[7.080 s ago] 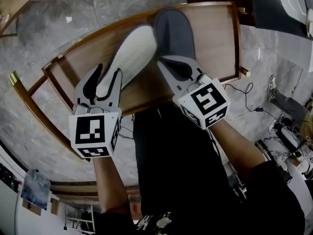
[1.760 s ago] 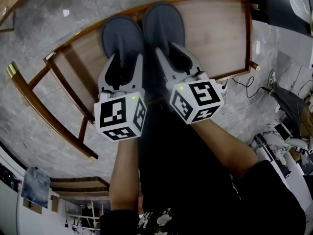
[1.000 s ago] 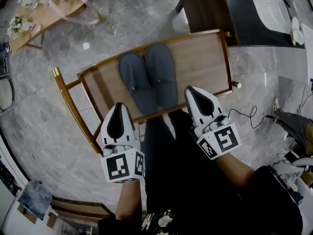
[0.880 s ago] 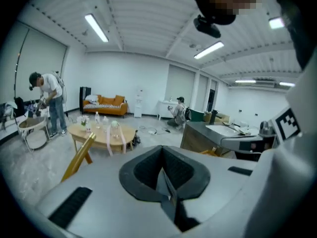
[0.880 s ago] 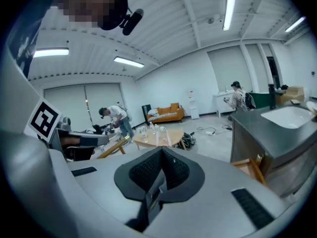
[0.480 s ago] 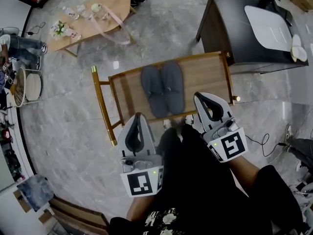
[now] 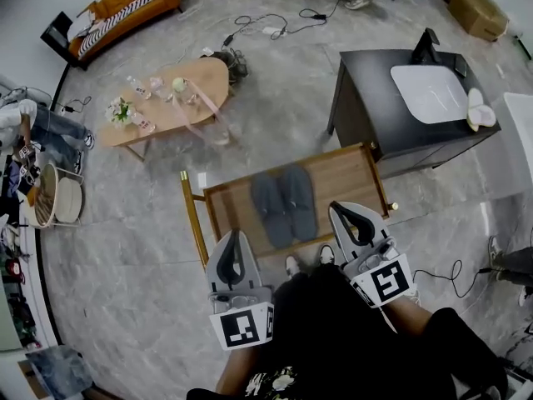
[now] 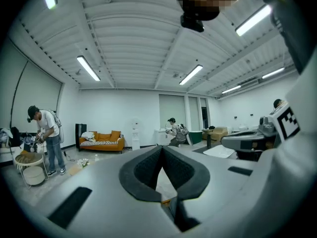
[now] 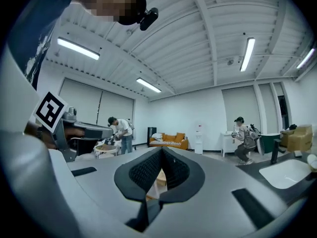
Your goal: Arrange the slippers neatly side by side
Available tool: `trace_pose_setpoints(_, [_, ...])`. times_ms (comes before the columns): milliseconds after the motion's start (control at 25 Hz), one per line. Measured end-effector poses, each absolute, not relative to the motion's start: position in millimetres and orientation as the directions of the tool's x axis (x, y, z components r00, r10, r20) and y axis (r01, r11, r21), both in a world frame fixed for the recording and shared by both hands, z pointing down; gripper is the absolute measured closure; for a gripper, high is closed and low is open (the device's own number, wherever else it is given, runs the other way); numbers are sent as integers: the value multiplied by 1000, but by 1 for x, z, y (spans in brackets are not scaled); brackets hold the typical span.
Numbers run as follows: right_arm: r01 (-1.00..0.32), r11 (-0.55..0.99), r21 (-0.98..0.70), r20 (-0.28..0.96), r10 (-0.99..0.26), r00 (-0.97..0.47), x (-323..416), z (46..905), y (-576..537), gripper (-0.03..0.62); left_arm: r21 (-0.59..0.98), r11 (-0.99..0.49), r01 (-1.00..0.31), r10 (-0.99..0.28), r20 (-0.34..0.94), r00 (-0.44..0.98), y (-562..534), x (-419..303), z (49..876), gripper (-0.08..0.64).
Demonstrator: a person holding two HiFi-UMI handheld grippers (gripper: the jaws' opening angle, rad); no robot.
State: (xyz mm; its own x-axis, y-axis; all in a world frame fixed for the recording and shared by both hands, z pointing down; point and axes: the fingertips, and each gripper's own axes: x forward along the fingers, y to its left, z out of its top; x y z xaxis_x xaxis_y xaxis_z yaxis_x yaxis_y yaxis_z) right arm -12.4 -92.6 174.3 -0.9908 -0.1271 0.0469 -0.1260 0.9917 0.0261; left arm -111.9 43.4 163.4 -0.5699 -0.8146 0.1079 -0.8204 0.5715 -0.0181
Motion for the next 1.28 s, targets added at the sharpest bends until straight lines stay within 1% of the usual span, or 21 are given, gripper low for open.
trace_pose_setpoints(160, [-163, 982, 97, 29, -166, -986, -14, 155, -94, 594, -23, 562, -827, -823, 88, -561, 46, -115, 158, 557])
trace_pose_setpoints(440, [-191, 976, 102, 8, -193, -981, -22, 145, -88, 595, -48, 535, -844, -841, 70, -537, 48, -123, 159, 557])
trace_pose_setpoints(600, [-213, 971, 106, 7, -214, -977, -20, 145, -88, 595, -22, 535, -845, -842, 67, -535, 50, -132, 155, 557])
trace_pose_setpoints(840, [-270, 960, 77, -3, -270, -963, -11, 149, -93, 595, -46, 515, -856, -852, 77, -517, 53, -133, 157, 557])
trace_pose_setpoints(1040, [-308, 946, 104, 5, -310, -951, -6, 151, -97, 595, -50, 495, -868, -864, 74, -497, 47, -132, 159, 557])
trace_pose_setpoints(1280, [-315, 943, 104, 17, -319, -948, -5, 153, -94, 595, -36, 490, -871, -868, 77, -491, 50, -137, 163, 557])
